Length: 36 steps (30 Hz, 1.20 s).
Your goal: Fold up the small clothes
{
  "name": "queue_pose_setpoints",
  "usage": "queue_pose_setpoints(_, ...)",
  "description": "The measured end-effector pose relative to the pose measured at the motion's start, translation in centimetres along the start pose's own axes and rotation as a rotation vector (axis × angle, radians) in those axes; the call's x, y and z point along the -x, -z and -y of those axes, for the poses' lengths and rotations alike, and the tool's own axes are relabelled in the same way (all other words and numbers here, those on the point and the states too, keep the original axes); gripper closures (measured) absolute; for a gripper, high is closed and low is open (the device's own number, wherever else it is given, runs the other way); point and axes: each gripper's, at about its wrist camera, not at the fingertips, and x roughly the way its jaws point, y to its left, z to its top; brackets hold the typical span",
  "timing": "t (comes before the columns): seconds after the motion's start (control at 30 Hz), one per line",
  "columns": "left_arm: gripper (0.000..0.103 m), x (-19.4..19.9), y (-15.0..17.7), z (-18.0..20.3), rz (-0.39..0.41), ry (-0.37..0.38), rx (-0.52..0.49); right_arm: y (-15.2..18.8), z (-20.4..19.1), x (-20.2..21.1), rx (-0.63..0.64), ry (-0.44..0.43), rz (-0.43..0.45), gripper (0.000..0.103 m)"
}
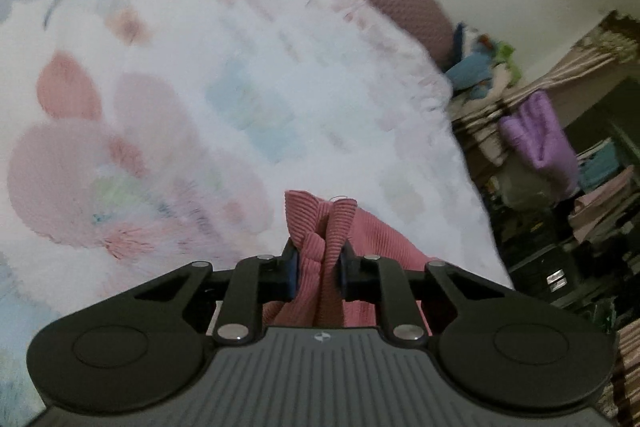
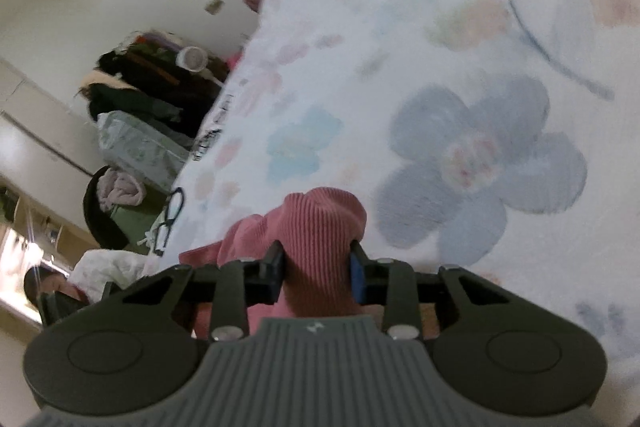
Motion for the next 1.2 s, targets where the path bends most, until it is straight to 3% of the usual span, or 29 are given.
queue_pose_setpoints(0.4, 0.083, 12.8, 3.6, 9.9, 0.180, 0.159, -0.121, 5.0, -10.2, 16.7, 0.214, -0.070, 0.177, 0.075)
queue_pose_setpoints(0.53, 0.083, 16.3, 5.6, 12.9, 0.202, 0.203, -0.172, 7.4, -12.8, 22.9, 0.275, -0.073, 0.232, 0.075)
queue_pose_setpoints(0.67, 0.083, 18.2, 7.8, 14.8, 0.174, 0.233, -0.191, 9.8, -13.8, 28.0, 0.283, -0.063, 0.258, 0.075)
queue_pose_setpoints(0.77, 0.083, 18.0, 9.2, 15.0, 0.141, 0.232, -0.199, 11.8, -13.5, 30.8, 0.275, -0.049, 0.259, 0.075)
queue_pose_setpoints(0.9, 0.083, 15.7, 11.1, 14.1, 0.082, 0.177, -0.221, 14.1, -11.6, 31.8, 0.224, -0.016, 0.229, 0.075)
queue_pose_setpoints(1.07, 0.083, 10.1, 11.5, 11.1, -0.014, 0.099, -0.183, 15.3, -6.5, 28.2, 0.124, 0.044, 0.168, 0.075)
queue_pose_setpoints(1.2, 0.083, 5.6, 10.3, 9.7, -0.066, 0.051, -0.200, 13.9, -3.1, 23.7, 0.075, 0.088, 0.132, 0.075)
